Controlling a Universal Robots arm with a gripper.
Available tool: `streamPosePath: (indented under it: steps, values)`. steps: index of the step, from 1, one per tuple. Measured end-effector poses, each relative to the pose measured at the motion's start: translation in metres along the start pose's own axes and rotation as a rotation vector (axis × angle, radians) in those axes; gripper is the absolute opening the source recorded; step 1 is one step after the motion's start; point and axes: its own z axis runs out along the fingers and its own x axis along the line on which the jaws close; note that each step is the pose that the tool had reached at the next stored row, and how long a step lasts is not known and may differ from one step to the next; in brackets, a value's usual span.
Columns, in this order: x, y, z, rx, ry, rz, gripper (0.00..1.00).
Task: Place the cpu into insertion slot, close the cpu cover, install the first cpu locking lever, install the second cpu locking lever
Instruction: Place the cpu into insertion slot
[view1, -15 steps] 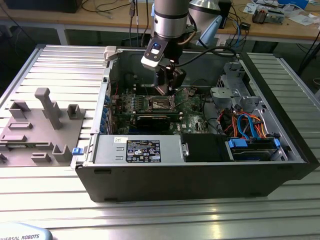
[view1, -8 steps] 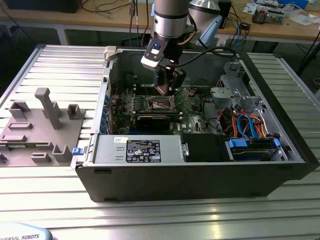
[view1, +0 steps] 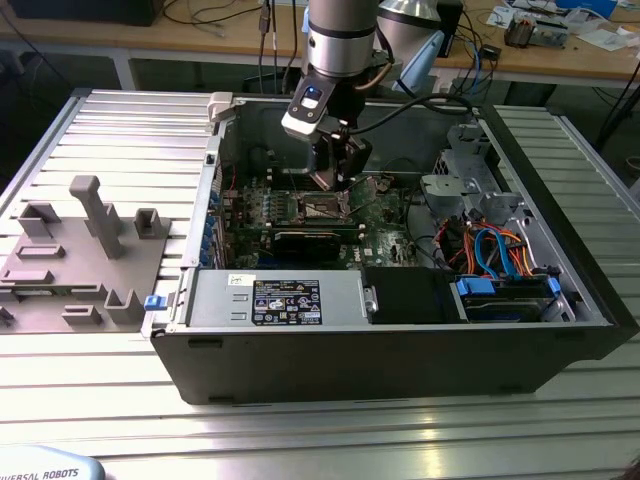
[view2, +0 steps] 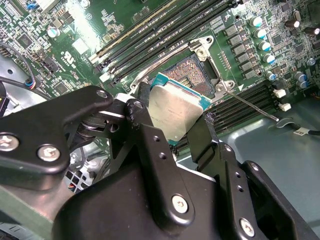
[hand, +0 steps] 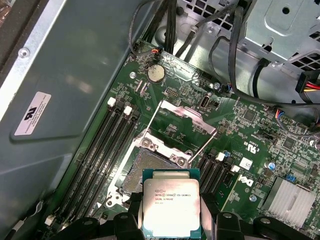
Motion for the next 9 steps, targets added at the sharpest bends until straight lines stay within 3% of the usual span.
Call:
streamPosePath:
  steps: [9]
  values:
    - [0.0000,0.0000,0.0003,0.0001,-0.0001,0.004,0.54]
